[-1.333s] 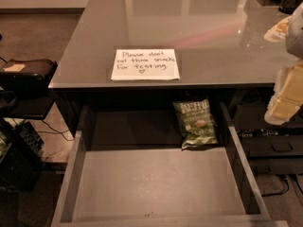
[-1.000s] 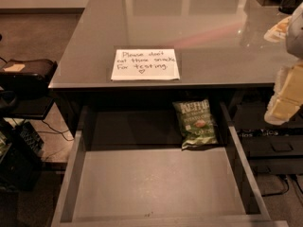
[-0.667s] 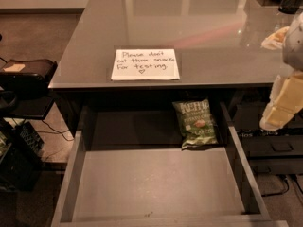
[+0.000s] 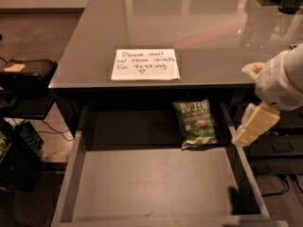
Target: Pick green jalapeno chip bag from top drawer and place on counter
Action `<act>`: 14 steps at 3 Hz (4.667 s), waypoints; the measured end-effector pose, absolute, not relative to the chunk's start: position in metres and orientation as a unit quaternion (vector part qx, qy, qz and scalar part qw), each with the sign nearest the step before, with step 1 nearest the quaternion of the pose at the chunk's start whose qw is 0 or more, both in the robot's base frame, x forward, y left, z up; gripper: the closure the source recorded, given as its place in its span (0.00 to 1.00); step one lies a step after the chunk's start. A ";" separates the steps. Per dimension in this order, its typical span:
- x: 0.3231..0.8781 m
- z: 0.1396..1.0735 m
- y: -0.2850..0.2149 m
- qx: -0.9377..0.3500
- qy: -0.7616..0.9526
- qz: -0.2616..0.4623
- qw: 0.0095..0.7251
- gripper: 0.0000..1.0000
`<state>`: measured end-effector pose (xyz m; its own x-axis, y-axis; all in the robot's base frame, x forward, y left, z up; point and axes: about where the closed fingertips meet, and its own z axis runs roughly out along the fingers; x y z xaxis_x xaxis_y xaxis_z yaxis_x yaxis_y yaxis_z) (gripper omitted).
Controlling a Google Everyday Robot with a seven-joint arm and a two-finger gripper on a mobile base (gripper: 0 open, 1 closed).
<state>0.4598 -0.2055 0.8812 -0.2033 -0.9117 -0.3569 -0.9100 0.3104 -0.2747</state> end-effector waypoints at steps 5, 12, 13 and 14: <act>0.493 0.733 -0.224 -0.449 0.852 0.010 0.269 0.00; 0.589 0.648 -0.179 -0.417 0.830 0.076 0.362 0.00; 0.598 0.636 -0.182 -0.417 0.832 0.077 0.357 0.00; 0.607 0.625 -0.182 -0.417 0.834 0.078 0.353 0.00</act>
Offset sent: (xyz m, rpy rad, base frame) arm 0.0266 0.0366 -0.1279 0.1385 0.0936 -0.0844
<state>0.6065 -0.1822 0.6248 -0.4025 -0.6404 -0.6541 -0.7506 0.6399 -0.1646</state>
